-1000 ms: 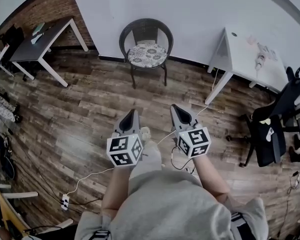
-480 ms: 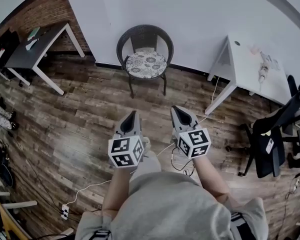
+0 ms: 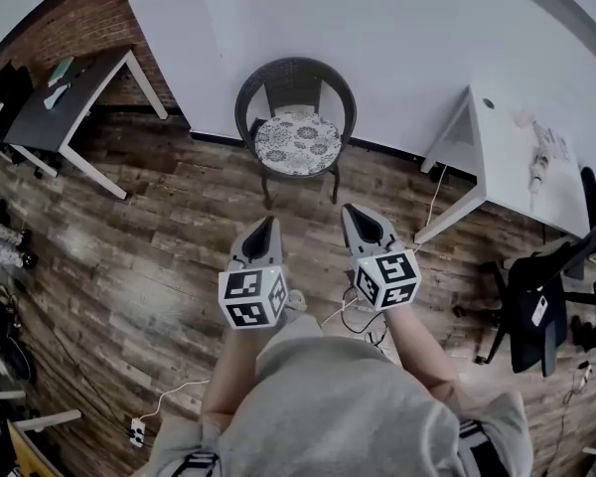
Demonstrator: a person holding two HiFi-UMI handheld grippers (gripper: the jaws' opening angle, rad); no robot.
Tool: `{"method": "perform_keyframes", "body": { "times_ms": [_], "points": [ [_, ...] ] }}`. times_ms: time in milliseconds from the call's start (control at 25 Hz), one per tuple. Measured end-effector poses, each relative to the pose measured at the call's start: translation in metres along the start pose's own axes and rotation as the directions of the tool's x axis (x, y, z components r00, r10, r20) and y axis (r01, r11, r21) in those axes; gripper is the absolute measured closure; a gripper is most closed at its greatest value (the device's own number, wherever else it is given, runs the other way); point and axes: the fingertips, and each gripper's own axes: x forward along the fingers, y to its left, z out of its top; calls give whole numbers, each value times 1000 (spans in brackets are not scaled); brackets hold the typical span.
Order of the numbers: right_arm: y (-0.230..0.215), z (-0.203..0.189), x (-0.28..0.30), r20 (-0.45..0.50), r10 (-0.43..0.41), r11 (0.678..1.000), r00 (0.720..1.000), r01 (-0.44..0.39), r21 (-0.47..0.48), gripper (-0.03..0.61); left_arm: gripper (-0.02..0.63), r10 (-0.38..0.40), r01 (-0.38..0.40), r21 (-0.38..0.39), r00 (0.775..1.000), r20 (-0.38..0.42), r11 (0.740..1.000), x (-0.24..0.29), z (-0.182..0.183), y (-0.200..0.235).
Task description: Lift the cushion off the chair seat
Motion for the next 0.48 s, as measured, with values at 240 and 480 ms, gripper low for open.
{"method": "perform_keyframes", "body": {
  "times_ms": [240,480],
  "points": [
    [-19,14,70,1,1,1000,1000,-1,4,577,602,-6,6,1,1000,-14,1000,62,21,38],
    [-32,16,128,-9,-8,1000,1000,8,5,577,602,-25,25,2,999,-33,1000,111,30,69]
  ]
}}
